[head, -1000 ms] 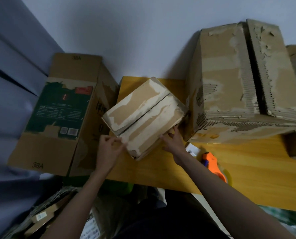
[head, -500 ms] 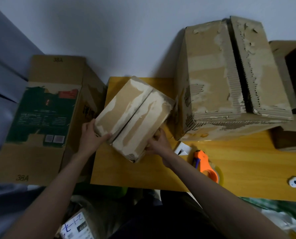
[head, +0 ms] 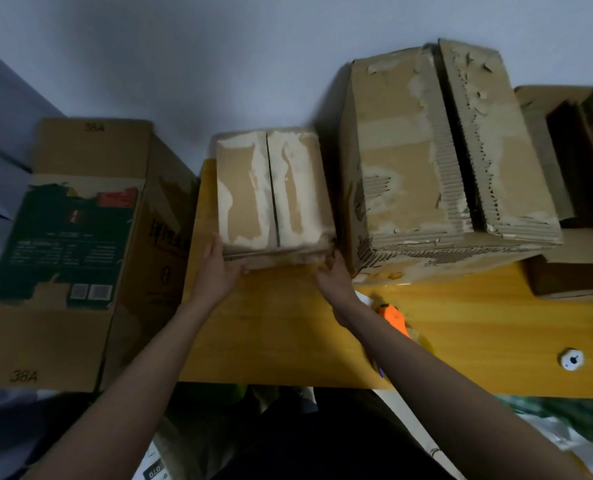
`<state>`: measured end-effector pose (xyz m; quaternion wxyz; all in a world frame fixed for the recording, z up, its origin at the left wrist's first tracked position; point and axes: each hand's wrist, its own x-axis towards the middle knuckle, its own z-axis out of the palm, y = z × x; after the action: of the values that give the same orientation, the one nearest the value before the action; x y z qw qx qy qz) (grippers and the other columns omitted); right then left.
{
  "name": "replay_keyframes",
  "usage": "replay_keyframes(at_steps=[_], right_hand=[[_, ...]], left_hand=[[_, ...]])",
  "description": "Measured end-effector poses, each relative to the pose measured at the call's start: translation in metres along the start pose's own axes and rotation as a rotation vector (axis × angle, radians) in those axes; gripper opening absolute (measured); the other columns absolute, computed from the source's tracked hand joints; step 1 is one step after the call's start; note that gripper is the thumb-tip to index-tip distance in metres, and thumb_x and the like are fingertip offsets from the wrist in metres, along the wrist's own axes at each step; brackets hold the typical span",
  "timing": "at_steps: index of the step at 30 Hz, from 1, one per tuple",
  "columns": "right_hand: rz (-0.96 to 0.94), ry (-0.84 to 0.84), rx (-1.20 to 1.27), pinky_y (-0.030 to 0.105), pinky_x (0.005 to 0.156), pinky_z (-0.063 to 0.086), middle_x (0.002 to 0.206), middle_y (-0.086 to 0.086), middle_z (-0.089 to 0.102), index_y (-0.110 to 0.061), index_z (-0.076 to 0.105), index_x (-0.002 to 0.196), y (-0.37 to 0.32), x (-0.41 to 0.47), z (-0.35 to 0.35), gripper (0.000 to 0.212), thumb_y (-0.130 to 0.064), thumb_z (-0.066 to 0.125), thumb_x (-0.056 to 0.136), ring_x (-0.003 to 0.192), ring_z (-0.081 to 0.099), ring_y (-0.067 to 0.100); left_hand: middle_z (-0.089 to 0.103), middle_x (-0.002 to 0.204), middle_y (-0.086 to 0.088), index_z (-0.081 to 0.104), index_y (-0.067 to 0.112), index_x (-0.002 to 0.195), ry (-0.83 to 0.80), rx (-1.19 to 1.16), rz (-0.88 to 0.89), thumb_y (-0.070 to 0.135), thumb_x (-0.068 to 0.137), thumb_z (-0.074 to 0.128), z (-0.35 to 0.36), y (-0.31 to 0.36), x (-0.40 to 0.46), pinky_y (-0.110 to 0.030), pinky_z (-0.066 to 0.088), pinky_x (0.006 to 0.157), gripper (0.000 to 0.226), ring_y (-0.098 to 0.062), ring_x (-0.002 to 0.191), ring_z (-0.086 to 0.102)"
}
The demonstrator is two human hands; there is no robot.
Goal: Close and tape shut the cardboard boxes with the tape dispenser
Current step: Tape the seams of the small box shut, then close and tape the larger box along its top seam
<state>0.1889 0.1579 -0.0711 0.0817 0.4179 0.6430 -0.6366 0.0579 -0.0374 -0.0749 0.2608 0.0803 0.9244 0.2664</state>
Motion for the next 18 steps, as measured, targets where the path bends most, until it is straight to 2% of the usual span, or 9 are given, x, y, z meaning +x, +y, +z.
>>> replay_keyframes(at_steps=[1, 3, 5, 8, 10, 12, 15, 18], right_hand=[[0.008, -0.015, 0.007, 0.040, 0.103, 0.042, 0.147, -0.001, 0.042, -0.022, 0.011, 0.161, 0.000, 0.001, -0.001, 0.070, -0.017, 0.051, 0.104, 0.133, 0.043, 0.025], [0.036, -0.084, -0.010, 0.044, 0.108, 0.043, 0.157, 0.000, 0.036, -0.023, 0.017, 0.160, 0.005, 0.000, -0.004, 0.065, -0.020, 0.051, 0.104, 0.138, 0.042, 0.028], [0.073, -0.169, -0.050, 0.047, 0.102, 0.051, 0.145, 0.007, 0.051, -0.019, 0.036, 0.153, 0.018, -0.004, -0.011, 0.051, -0.021, 0.052, 0.104, 0.126, 0.055, 0.027], [0.159, -0.182, -0.109, 0.036, 0.080, 0.057, 0.114, 0.008, 0.067, -0.013, 0.054, 0.134, 0.045, -0.016, -0.027, 0.034, -0.017, 0.055, 0.101, 0.096, 0.068, 0.022], [0.176, -0.126, -0.195, 0.033, 0.070, 0.054, 0.102, 0.008, 0.070, -0.010, 0.059, 0.125, 0.065, -0.028, -0.041, 0.026, -0.016, 0.053, 0.101, 0.082, 0.068, 0.019], [0.156, -0.016, -0.322, 0.034, 0.070, 0.052, 0.092, 0.008, 0.071, -0.006, 0.064, 0.114, 0.087, -0.040, -0.057, 0.021, -0.014, 0.053, 0.098, 0.074, 0.067, 0.020], [0.105, 0.142, -0.554, 0.035, 0.067, 0.041, 0.086, 0.014, 0.066, -0.004, 0.067, 0.093, 0.112, -0.061, -0.077, 0.016, -0.014, 0.054, 0.094, 0.085, 0.063, 0.034], [0.102, 0.252, -0.591, 0.037, 0.068, 0.040, 0.094, 0.021, 0.066, -0.003, 0.064, 0.102, 0.133, -0.077, -0.090, 0.015, -0.011, 0.058, 0.091, 0.084, 0.058, 0.036]], left_hand=[[0.009, 0.168, -0.007, -0.002, 0.014, 0.162, -0.018, -0.029, -0.007, 0.041, 0.101, 0.056, -0.003, 0.006, 0.008, -0.041, 0.029, 0.118, 0.088, -0.030, 0.152, 0.019], [0.008, 0.169, -0.006, -0.005, 0.015, 0.161, -0.004, -0.077, -0.020, 0.037, 0.103, 0.053, -0.006, 0.015, 0.018, -0.042, 0.028, 0.119, 0.085, -0.030, 0.153, 0.018], [0.010, 0.169, -0.006, -0.001, 0.015, 0.162, 0.052, -0.091, -0.034, 0.032, 0.104, 0.053, -0.002, 0.020, 0.015, -0.042, 0.028, 0.119, 0.082, -0.030, 0.153, 0.018], [0.021, 0.165, -0.007, 0.012, 0.017, 0.161, 0.155, -0.106, -0.028, 0.029, 0.101, 0.058, 0.009, 0.017, -0.001, -0.044, 0.036, 0.114, 0.077, -0.032, 0.148, 0.028], [0.022, 0.164, -0.007, 0.016, 0.018, 0.160, 0.185, -0.143, -0.025, 0.029, 0.099, 0.061, 0.020, 0.006, -0.016, -0.046, 0.037, 0.113, 0.076, -0.032, 0.147, 0.030], [0.022, 0.164, -0.009, 0.017, 0.016, 0.160, 0.177, -0.126, -0.045, 0.027, 0.099, 0.062, 0.032, -0.004, -0.031, -0.046, 0.036, 0.113, 0.077, -0.032, 0.147, 0.030], [0.022, 0.164, -0.011, 0.020, 0.010, 0.159, 0.112, -0.082, -0.105, 0.024, 0.098, 0.063, 0.049, -0.013, -0.051, -0.046, 0.040, 0.108, 0.075, -0.035, 0.143, 0.035], [0.026, 0.162, -0.014, 0.030, 0.009, 0.155, -0.099, 0.035, -0.047, 0.027, 0.100, 0.059, 0.069, -0.023, -0.066, -0.042, 0.043, 0.105, 0.064, -0.034, 0.142, 0.037]])
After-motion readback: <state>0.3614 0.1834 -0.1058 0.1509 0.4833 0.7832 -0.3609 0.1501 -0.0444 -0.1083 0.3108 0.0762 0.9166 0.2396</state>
